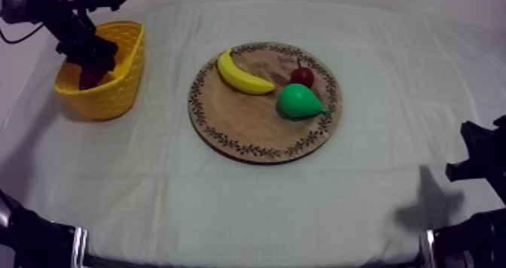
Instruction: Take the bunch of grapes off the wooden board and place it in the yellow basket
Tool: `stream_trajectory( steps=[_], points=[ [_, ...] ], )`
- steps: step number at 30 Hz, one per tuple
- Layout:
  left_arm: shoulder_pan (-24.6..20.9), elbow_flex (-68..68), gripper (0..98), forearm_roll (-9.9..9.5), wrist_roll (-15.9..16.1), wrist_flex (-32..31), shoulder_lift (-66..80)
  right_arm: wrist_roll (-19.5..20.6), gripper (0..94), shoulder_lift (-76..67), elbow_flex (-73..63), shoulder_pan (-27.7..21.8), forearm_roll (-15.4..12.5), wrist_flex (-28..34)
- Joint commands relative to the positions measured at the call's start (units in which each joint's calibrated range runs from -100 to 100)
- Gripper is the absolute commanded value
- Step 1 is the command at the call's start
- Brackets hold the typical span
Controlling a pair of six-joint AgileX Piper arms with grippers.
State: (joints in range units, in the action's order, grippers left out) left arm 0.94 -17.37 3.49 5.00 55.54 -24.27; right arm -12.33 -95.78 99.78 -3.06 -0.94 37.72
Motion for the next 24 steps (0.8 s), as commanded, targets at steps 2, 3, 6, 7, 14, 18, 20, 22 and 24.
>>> stream_trajectory(
  steps=[2, 3, 6, 7, 14, 18, 20, 22, 24],
  points=[
    [0.2, -0.2, 41.8, -0.01, 0.0, -0.2, 0.0, 0.0, 0.3, 0.0, 0.0, 0.0, 0.0, 0.0],
    [0.3, -0.3, 41.7, 0.02, 0.0, -0.3, 0.1, 0.0, 0.3, 0.0, 0.0, 0.0, 0.0, 0.0],
    [0.4, -0.7, 48.8, 0.44, 0.3, -1.0, 0.5, 0.0, 0.3, 0.0, 0.0, 0.0, 0.0, 0.0],
    [0.5, -0.9, 56.3, 0.63, 0.4, -1.4, 0.8, 0.0, 0.3, 0.0, 0.0, 0.0, 0.0, 0.0],
    [0.5, -3.0, 89.1, 0.99, -0.3, -3.6, 3.8, 0.0, 0.3, 0.0, 0.0, 0.0, 0.0, 0.0],
    [0.4, -4.0, 92.0, 1.03, -0.4, -4.1, 5.6, 0.0, 0.3, 0.0, 0.0, 0.0, 0.0, 0.0],
    [0.4, -4.6, 92.1, 1.04, -0.3, -4.3, 6.5, 0.0, 0.3, 0.0, 0.0, 0.0, 0.0, 0.0],
    [0.4, -5.3, 91.8, 1.05, -0.3, -4.4, 7.6, 0.0, 0.3, 0.0, 0.0, 0.0, 0.0, 0.0],
    [0.3, -6.3, 91.1, 1.06, -0.3, -4.4, 9.0, 0.0, 0.3, 0.0, 0.0, 0.0, 0.0, 0.0]
  ],
)
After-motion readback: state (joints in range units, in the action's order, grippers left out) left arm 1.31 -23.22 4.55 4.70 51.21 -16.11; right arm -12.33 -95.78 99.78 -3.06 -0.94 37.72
